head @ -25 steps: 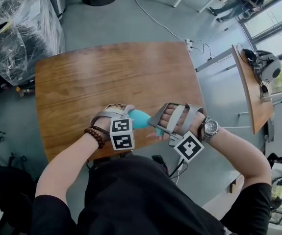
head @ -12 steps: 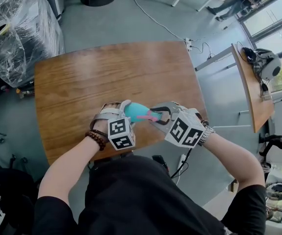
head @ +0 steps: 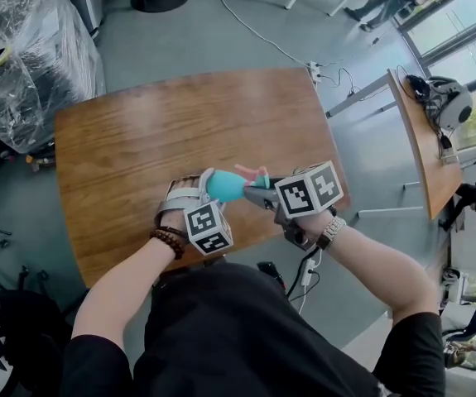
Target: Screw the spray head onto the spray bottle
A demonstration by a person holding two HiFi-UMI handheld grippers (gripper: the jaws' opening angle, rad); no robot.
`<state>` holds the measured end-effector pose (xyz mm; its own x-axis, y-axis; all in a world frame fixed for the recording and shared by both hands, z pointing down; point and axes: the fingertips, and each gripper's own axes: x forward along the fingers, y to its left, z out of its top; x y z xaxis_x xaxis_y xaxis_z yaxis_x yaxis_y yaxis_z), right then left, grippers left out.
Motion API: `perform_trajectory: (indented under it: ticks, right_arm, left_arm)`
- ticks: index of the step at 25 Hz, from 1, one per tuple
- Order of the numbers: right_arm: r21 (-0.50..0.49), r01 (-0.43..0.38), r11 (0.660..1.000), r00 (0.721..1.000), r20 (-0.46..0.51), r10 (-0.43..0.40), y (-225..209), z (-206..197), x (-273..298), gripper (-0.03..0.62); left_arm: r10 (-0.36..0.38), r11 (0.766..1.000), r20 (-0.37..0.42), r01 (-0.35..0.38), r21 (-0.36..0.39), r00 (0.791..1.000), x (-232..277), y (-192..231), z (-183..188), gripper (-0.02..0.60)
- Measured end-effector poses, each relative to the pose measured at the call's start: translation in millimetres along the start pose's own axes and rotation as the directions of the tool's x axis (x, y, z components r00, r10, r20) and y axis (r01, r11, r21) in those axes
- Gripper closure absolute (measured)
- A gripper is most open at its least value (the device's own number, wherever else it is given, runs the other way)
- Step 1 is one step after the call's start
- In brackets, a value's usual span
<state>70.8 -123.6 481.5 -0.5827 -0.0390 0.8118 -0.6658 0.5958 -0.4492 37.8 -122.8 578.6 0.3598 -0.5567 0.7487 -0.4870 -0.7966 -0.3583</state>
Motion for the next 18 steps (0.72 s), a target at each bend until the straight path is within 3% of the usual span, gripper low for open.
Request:
perform_trajectory:
  ticks: [2, 5, 7, 9, 18]
  right_arm:
    - [-0.007, 0.009, 1.0, 1.0, 0.014, -0.009, -1, 2, -1, 0.473]
    - [-0.094, 0.055, 0.994, 0.998, 0.041, -0.051, -1, 8, -2, 0.467]
    - [-0.155, 0.085, 0.984, 0.995, 0.064, -0.076, 1, 12, -4, 0.393]
    - [-0.196, 0.104, 0.975, 0.992, 0.096, -0.087, 3, 18, -10, 0.381]
    - [-0.268, 0.244, 0.932, 0.946, 0.276, -0.168, -11, 33, -47, 0.379]
  left_arm:
    - [0.0, 1.0, 0.004, 0.0, -0.014, 1.0, 1, 0, 1, 0.179]
    - [-0.022, 0.999, 0.017, 0.022, -0.043, 1.0, 4, -2, 3, 0.179]
    - [-0.041, 0.996, 0.03, 0.043, -0.073, 0.999, 7, -3, 3, 0.179]
    - [-0.058, 0.992, 0.045, 0.063, -0.11, 0.997, 10, -3, 1, 0.178]
    - [-0.053, 0.948, 0.137, 0.093, -0.306, 0.989, 31, 18, -6, 0.176]
